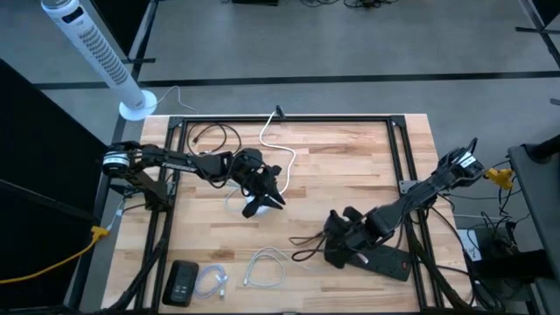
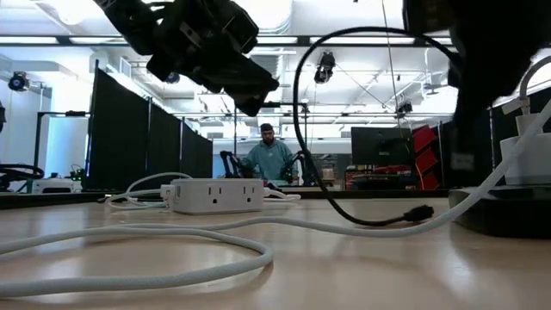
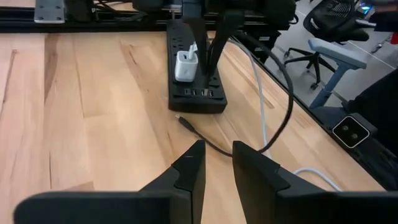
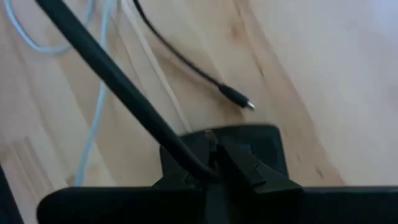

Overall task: Plug in charger cables
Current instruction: Insert the black charger cable into the black outlet

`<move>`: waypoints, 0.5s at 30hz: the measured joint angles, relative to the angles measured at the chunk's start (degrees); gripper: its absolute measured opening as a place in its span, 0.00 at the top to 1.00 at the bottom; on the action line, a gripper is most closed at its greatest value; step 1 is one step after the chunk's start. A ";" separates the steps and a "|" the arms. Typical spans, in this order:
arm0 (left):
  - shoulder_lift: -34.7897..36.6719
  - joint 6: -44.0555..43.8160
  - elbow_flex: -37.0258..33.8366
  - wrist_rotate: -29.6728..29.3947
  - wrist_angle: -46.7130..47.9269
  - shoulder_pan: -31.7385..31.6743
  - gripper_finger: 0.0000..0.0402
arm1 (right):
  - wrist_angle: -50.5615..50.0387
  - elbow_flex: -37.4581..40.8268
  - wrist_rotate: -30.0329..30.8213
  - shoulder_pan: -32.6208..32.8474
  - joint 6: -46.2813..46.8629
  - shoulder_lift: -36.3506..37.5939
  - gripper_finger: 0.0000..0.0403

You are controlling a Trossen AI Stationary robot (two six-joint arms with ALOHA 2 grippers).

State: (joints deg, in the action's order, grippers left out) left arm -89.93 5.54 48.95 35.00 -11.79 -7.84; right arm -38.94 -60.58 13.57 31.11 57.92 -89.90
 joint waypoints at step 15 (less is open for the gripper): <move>0.00 -1.61 0.01 0.01 0.49 0.02 0.83 | -2.51 0.02 -4.98 -1.55 0.21 -1.15 0.97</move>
State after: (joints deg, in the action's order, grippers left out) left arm -89.93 3.93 48.96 35.01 -11.30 -7.81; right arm -41.45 -60.55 8.59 29.56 58.13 -91.05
